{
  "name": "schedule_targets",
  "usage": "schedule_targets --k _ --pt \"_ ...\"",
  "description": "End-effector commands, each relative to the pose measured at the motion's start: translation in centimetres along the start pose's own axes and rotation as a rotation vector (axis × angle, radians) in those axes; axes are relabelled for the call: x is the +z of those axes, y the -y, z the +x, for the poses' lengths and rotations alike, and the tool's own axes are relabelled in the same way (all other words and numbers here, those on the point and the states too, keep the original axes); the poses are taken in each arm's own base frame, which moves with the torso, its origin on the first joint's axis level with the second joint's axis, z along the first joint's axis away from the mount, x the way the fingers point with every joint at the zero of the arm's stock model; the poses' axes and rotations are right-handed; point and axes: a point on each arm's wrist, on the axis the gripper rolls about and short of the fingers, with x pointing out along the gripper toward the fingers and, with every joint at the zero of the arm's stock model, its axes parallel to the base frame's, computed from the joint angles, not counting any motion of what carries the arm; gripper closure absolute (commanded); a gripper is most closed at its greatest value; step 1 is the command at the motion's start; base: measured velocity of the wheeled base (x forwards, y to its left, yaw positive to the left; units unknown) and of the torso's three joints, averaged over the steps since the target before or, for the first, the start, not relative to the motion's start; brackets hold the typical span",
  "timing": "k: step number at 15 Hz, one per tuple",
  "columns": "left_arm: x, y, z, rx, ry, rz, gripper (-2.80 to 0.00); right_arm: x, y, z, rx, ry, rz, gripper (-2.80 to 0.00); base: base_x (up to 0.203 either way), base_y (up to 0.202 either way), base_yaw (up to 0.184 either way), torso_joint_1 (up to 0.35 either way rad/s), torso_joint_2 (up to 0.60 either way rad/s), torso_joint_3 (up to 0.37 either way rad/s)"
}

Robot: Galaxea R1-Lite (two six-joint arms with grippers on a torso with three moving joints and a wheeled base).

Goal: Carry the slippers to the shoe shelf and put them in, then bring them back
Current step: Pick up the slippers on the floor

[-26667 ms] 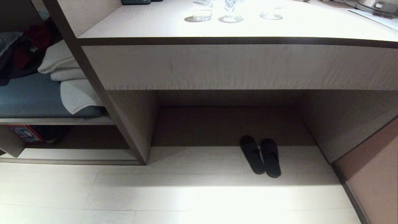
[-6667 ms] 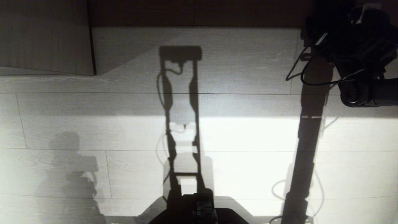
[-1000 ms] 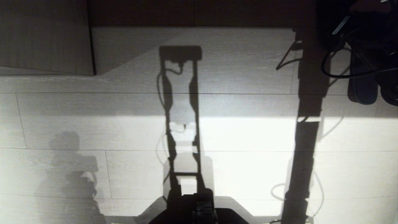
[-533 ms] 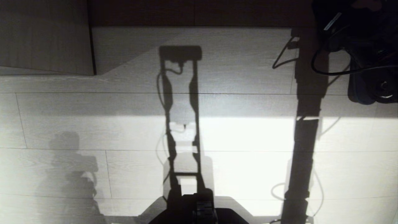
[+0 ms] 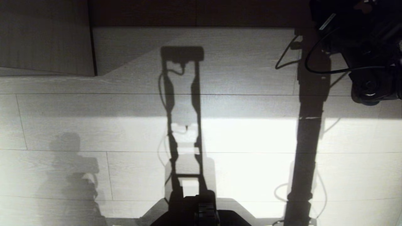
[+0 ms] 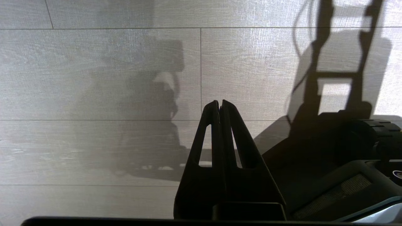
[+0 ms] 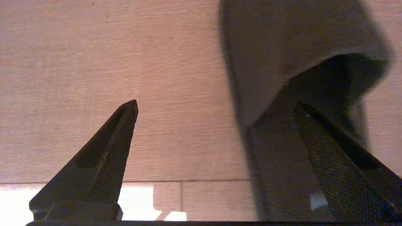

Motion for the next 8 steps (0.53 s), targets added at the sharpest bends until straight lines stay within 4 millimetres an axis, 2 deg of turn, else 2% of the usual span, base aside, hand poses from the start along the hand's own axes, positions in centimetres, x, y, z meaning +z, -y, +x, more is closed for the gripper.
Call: schedule_targets --k 1,6,8 --pt "0.0 0.0 0.0 0.0 -0.001 0.0 0.0 -1.1 0.1 0.5 -0.005 0.003 0.0 -2.8 0.0 0.0 0.0 0.0 0.0 0.0" --pt "0.0 0.0 0.0 0.0 0.001 0.0 0.0 -2.1 0.1 1.7 -0.012 0.035 0.002 -2.8 0.0 0.0 0.0 0.0 0.0 0.0" --pt "0.0 0.0 0.0 0.0 0.001 0.0 0.0 -1.8 0.1 2.2 -0.021 0.067 0.004 -2.8 0.0 0.0 0.0 0.0 0.0 0.0"
